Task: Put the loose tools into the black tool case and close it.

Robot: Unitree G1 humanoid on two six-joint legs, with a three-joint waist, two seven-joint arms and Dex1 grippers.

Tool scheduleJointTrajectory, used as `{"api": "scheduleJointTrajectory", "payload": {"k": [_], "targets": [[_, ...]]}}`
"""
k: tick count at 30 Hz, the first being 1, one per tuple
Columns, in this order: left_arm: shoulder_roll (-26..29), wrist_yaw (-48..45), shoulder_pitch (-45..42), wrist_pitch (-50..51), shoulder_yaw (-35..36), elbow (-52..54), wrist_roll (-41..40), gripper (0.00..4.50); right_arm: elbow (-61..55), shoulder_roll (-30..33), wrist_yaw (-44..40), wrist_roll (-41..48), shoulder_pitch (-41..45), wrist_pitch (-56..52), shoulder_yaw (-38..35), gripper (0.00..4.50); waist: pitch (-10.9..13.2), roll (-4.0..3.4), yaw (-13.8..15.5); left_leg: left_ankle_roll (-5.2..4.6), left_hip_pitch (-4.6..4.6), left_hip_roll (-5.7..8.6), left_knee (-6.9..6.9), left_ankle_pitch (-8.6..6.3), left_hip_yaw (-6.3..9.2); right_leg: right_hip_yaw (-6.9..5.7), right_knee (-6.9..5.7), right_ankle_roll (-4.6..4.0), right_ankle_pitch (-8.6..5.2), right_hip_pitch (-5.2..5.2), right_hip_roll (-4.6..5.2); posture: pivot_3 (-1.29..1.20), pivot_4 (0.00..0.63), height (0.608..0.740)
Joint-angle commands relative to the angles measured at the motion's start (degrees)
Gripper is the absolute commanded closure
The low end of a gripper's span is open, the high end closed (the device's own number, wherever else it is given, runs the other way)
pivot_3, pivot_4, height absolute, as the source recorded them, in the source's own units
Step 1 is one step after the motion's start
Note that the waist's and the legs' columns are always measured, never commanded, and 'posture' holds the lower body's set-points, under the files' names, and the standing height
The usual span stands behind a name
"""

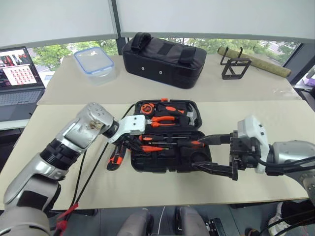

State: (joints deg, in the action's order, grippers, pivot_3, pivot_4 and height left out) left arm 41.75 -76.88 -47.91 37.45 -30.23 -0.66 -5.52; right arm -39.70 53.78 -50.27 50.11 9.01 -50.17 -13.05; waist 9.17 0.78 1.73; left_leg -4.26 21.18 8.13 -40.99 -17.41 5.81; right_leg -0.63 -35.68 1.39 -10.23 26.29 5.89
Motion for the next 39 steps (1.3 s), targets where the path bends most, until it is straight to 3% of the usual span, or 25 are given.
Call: {"api": "scheduleJointTrajectory", "payload": {"k": [1, 14, 16, 19, 20, 21, 22, 24, 25, 28, 36, 39], "targets": [[-2.4, 2.3, -0.5, 4.0, 0.8, -0.2, 0.2, 4.08, -1.8, -0.3, 1.6, 1.5, 0.2, 0.8, -1.7, 0.00, 0.0, 0.00, 0.0, 0.00, 0.02, 0.00, 0.00, 0.00, 0.00, 0.00, 0.01, 0.00, 0.00, 0.01, -0.02, 0.00, 0.150, 0.716], [1.3, -0.4, 1.8, -1.4, -0.9, 1.6, 3.3, 4.08, -0.6, -0.6, 2.8, 0.6, 0.5, 2.0, -0.5, 0.00, 0.0, 0.00, -0.3, 0.01, -0.01, -0.02, 0.00, 0.00, 0.00, 0.01, -0.01, 0.00, 0.00, 0.02, -0.02, 0.00, 0.150, 0.716], [1.7, -0.9, 1.5, -1.8, 0.0, 2.4, 2.5, 3.08, 0.1, -0.7, 2.8, 0.5, 1.3, 2.0, 0.1, 0.00, 0.0, 0.00, -0.4, 0.01, -0.02, -0.02, 0.01, 0.00, 0.00, 0.01, -0.02, 0.00, 0.00, 0.02, -0.03, 0.00, 0.150, 0.716], [1.8, -3.0, 1.4, -1.3, 1.8, 3.9, -0.4, 2.18, 0.8, -1.0, 2.6, 0.1, 2.0, 2.2, 0.9, 0.00, 0.0, 0.00, -0.6, 0.01, -0.02, -0.02, 0.01, 0.00, 0.00, 0.01, -0.02, 0.00, 0.00, 0.03, -0.03, 0.00, 0.150, 0.716], [1.8, -3.0, 1.2, -0.8, 2.5, 4.2, -1.0, 2.18, 1.0, -1.1, 2.6, 0.0, 2.1, 2.2, 1.1, 0.00, 0.0, 0.00, -0.6, 0.01, -0.02, -0.02, 0.01, 0.00, 0.00, 0.01, -0.02, 0.00, 0.00, 0.03, -0.03, 0.00, 0.150, 0.716], [1.8, -3.0, 1.0, -0.3, 3.1, 4.5, -1.5, 1.50, 1.0, -1.1, 2.5, 0.0, 2.1, 2.1, 1.2, 0.00, 0.0, 0.00, -0.6, 0.01, -0.01, -0.02, 0.01, 0.00, 0.00, 0.00, -0.02, 0.00, 0.00, 0.03, -0.03, 0.00, 0.150, 0.716], [1.8, -3.0, 0.7, 0.3, 4.0, 4.7, -2.2, 1.37, 1.1, -1.1, 2.4, 0.1, 2.1, 2.0, 1.3, 0.00, 0.0, 0.01, -0.5, 0.01, 0.00, -0.01, 0.00, 0.00, 0.00, 0.00, -0.02, 0.00, 0.00, 0.03, -0.03, 0.00, 0.150, 0.716], [1.8, -3.2, 0.2, 1.8, 5.9, 5.2, -4.3, 0.66, 1.2, -1.0, 2.2, 0.3, 2.0, 2.0, 1.4, 0.00, 0.0, 0.01, -0.4, 0.00, 0.02, 0.00, -0.03, 0.00, 0.00, -0.01, -0.01, 0.00, 0.00, 0.03, -0.03, 0.00, 0.150, 0.716], [1.8, -3.4, 0.1, 2.7, 6.9, 5.6, -5.5, 0.66, 1.2, -1.0, 2.2, 0.3, 1.9, 2.1, 1.4, 0.00, 0.0, 0.01, -0.4, 0.00, 0.02, 0.00, -0.04, 0.00, 0.01, -0.01, -0.01, 0.00, 0.00, 0.03, -0.03, 0.00, 0.150, 0.716], [1.1, -2.2, 0.9, 4.6, 10.1, 5.6, -8.1, 1.24, 1.4, -1.1, 2.2, 0.0, 1.7, 2.3, 1.7, 0.00, 0.0, 0.01, -0.5, 0.00, 0.01, -0.01, -0.02, 0.00, 0.01, -0.01, -0.02, 0.00, 0.00, 0.03, -0.04, 0.00, 0.150, 0.716], [-2.8, 4.6, 8.1, 2.3, 13.6, 3.8, -9.3, 4.34, 1.4, -0.9, 2.6, 0.3, 1.5, 1.8, 1.3, 0.00, 0.0, 0.01, -0.5, 0.01, -0.01, 0.00, -0.03, 0.00, 0.00, -0.01, -0.02, 0.00, 0.00, 0.03, -0.04, 0.00, 0.150, 0.716], [-3.4, 5.5, 10.8, -0.2, 13.3, 3.8, -8.8, 4.48, 1.4, -0.7, 2.5, 0.4, 1.3, 1.5, 1.1, 0.00, 0.0, 0.01, -0.4, 0.01, 0.00, -0.01, -0.03, 0.00, 0.00, 0.00, -0.02, 0.00, 0.00, 0.03, -0.03, 0.00, 0.150, 0.716]]}}
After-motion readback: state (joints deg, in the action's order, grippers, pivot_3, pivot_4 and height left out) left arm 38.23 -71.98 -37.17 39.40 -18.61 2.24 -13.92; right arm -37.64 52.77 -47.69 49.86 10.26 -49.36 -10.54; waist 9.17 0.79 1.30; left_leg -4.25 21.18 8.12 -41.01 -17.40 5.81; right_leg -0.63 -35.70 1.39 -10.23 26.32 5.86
